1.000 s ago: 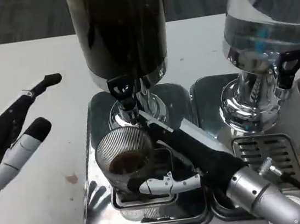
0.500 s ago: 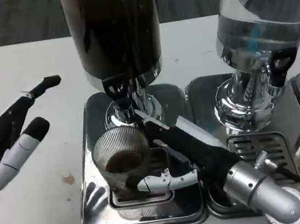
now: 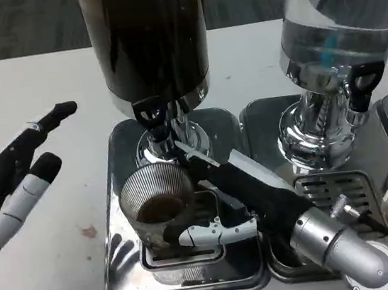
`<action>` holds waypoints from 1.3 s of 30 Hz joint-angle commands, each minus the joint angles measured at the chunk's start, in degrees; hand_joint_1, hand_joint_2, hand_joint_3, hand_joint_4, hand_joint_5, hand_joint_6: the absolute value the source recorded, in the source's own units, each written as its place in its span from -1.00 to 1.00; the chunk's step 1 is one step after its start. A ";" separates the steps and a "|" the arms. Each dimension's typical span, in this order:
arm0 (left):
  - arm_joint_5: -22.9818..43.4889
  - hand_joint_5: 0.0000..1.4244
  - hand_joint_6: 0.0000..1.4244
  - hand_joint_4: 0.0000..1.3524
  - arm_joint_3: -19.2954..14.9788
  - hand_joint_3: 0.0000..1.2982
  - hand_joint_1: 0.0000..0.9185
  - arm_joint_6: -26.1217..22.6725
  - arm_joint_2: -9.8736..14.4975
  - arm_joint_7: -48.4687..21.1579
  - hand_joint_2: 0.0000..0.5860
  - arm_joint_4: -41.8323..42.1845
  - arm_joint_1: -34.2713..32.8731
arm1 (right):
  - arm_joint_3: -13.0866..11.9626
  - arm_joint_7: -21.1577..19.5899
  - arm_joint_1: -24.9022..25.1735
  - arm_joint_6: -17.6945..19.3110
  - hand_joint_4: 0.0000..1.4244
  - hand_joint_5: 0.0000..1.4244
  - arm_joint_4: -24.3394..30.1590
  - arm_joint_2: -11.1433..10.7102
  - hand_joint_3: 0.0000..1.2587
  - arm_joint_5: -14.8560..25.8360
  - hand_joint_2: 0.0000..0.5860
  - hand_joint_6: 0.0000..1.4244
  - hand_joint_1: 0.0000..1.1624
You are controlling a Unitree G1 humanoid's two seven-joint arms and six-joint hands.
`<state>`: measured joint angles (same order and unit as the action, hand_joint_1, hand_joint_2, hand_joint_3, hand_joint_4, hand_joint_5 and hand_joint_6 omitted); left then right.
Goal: Grasp the cup under the faucet to collect the drink, then remove the cup.
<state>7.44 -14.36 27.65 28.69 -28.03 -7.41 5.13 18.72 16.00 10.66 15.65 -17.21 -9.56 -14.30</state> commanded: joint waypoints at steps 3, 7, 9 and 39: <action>0.46 -0.93 -0.97 -0.86 0.83 -0.72 -1.00 -0.37 -0.04 -0.63 -0.62 -0.74 -0.11 | -0.25 0.82 -1.24 -0.56 -1.00 -1.00 2.50 -0.14 -1.00 0.87 -0.36 -0.91 0.22; 0.40 -0.93 -0.97 -0.86 1.06 -0.72 -1.00 -0.38 0.01 -0.73 -0.62 -0.98 -0.33 | -0.47 0.65 -2.21 -0.95 -1.00 -1.00 3.97 -0.28 -1.00 0.79 -0.36 -0.90 0.22; 0.42 -0.93 -0.97 -0.86 1.15 -0.72 -1.00 -0.34 0.09 -0.76 -0.62 -1.06 -0.34 | -0.53 0.52 -2.57 -1.06 -1.00 -1.00 4.50 -0.34 -1.00 0.69 -0.36 -0.90 0.21; 1.15 -0.93 -0.94 -0.86 1.51 -0.72 -1.00 -0.30 0.80 -1.74 -0.62 -2.02 -0.55 | -0.11 2.44 -2.00 -3.18 -1.00 -0.99 5.24 -0.38 -1.00 0.88 -0.32 -0.82 0.19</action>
<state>8.37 -12.89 27.65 28.77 -29.12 -8.84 4.87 18.51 18.13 8.08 13.09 -11.44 -9.72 -13.33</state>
